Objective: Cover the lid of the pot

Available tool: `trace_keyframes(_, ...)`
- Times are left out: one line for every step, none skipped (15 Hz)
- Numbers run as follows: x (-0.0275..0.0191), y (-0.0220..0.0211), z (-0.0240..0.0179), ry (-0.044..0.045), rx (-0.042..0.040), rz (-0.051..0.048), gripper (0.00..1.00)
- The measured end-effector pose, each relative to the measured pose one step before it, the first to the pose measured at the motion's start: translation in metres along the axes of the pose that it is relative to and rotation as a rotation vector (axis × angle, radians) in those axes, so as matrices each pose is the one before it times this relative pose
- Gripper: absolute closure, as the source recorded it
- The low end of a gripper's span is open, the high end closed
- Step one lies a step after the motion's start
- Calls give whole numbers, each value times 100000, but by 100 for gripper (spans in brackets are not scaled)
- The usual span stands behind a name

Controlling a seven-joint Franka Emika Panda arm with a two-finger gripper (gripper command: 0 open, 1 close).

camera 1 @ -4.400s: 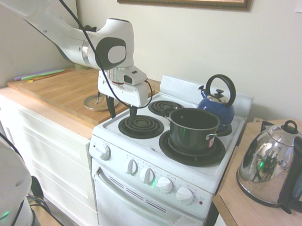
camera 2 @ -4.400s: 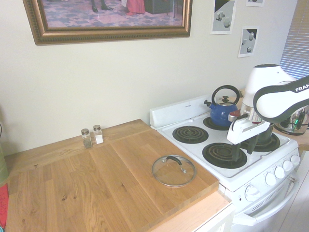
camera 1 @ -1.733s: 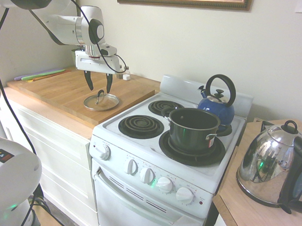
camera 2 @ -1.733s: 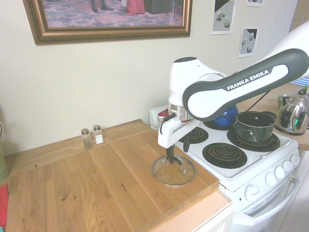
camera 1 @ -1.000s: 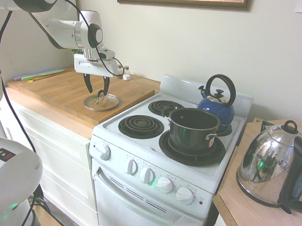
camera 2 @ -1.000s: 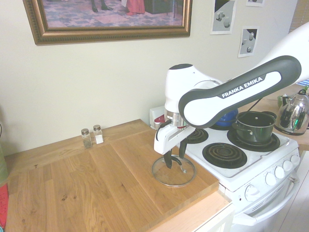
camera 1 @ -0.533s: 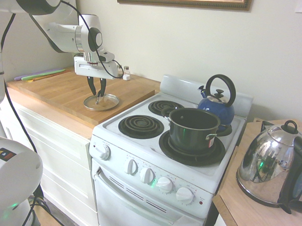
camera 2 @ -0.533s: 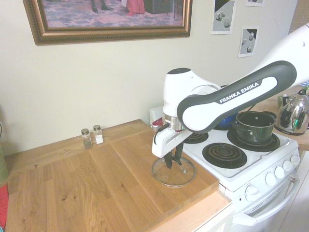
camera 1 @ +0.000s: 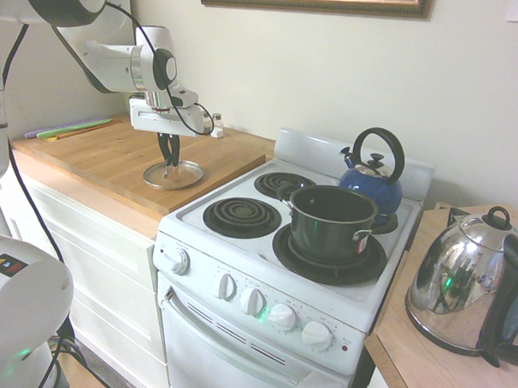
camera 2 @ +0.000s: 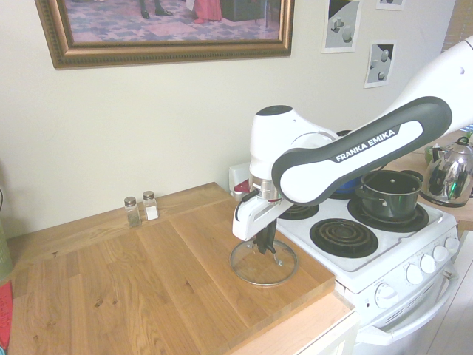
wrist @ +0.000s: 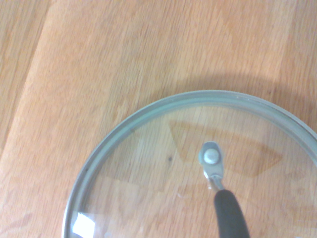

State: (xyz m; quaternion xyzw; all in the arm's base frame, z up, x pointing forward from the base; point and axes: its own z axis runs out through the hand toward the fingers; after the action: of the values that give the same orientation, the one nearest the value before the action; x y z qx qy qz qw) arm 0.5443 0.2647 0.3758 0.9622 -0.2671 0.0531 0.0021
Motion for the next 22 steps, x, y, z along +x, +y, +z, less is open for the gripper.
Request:
trace_keyframes(45, -1, -1, 293, 91, 425, 100)
trace_keyframes(119, 64, -1, 109, 41, 577, 100)
trace_keyframes(223, 123, -24, 203, 92, 572, 100)
trace_keyframes(377, 236, -31, 169, 2, 806, 100)
trace_keyframes(487, 298, -149, 331, 146, 1032, 100)
trace_keyframes(600, 373, -246, 235, 368, 1513, 100)
trace_keyframes(739, 464, -450, 238, 674, 1922, 100)
trace_keyframes(779, 477, -564, 358, 821, 1743, 100)
trace_keyframes(868, 540, -744, 432, 1047, 1655, 100)
trace_keyframes(844, 606, -942, -267, 1212, 1597, 100)
trace_keyframes(876, 757, -1064, -670, 842, 1469, 100)
trace_keyframes(1017, 953, -1282, -450, 638, 1303, 100)
trace_keyframes(1122, 1099, -1411, 409, 278, 1248, 100)
trace_keyframes(1161, 1195, -1407, 897, -168, 1546, 100)
trace_keyframes(1050, 1125, -1283, 807, -185, 1565, 100)
trace_keyframes(1075, 1102, -1156, 658, -242, 1482, 100)
trace_keyframes(1084, 1037, -991, 447, -429, 1438, 100)
trace_keyframes(1121, 920, -868, 417, -365, 1703, 100)
trace_keyframes(1198, 879, -757, 360, -303, 1644, 100)
trace_keyframes(1328, 993, -644, 238, -490, 1520, 100)
trace_keyframes(1479, 1047, -701, 382, -346, 2057, 100)
trace_keyframes(1431, 993, -655, 404, -188, 1965, 100)
